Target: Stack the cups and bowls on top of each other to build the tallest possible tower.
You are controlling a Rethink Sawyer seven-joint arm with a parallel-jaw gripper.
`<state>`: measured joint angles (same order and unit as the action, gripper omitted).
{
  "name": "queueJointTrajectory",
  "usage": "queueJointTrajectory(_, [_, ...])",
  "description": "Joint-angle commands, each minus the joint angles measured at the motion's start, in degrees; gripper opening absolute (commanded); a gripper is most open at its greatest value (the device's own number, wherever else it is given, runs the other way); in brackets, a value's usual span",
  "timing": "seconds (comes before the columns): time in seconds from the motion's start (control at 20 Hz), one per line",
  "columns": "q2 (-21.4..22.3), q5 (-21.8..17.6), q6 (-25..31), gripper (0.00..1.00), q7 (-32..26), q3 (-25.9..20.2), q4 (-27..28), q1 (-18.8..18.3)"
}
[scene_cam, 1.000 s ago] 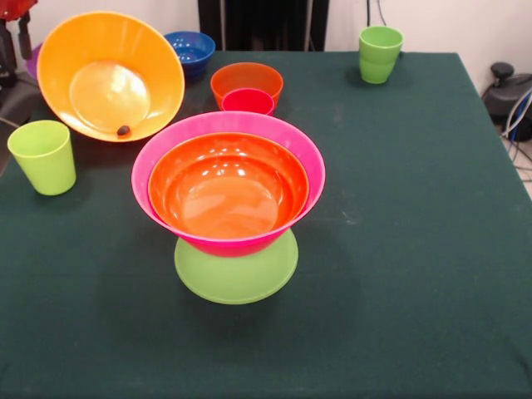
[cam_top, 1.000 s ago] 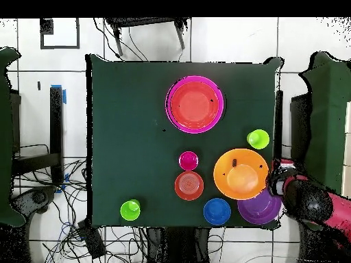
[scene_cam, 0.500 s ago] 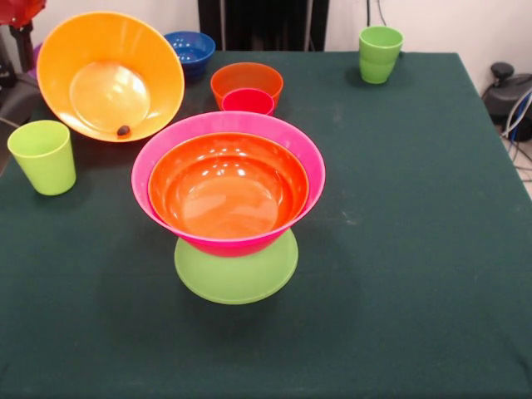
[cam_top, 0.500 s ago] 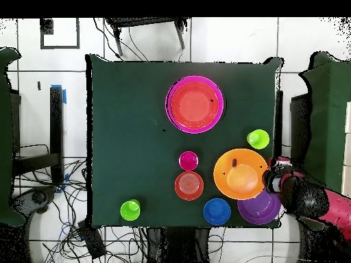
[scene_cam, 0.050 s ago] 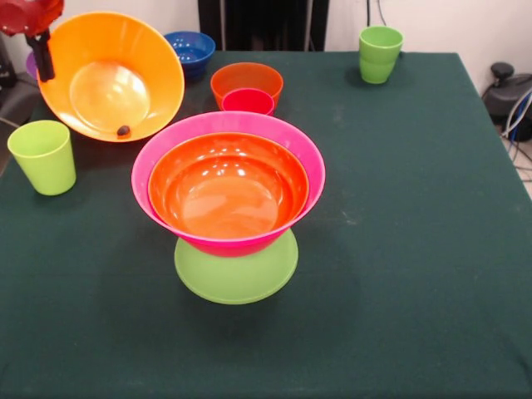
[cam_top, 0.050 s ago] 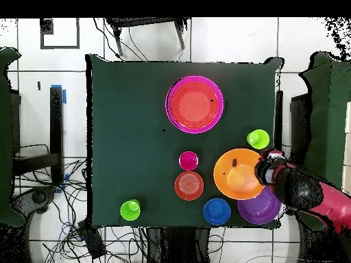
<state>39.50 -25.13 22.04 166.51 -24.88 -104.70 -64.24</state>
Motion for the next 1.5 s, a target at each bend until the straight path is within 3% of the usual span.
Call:
queueJointTrajectory(0.05, [-2.5, 2.3, 4.8, 1.0, -0.7, 1.9, 0.3, 4.4])
queueJointTrajectory(0.35, [-3.2, 4.2, 4.9, 1.0, -0.7, 2.4, -0.2, 4.4])
queueJointTrajectory(0.8, [-6.1, 2.2, 3.1, 1.0, -3.1, 4.1, 3.0, 3.6])
queueJointTrajectory(1.5, [-7.4, 2.0, 2.9, 1.0, -4.5, 5.1, 5.3, 3.3])
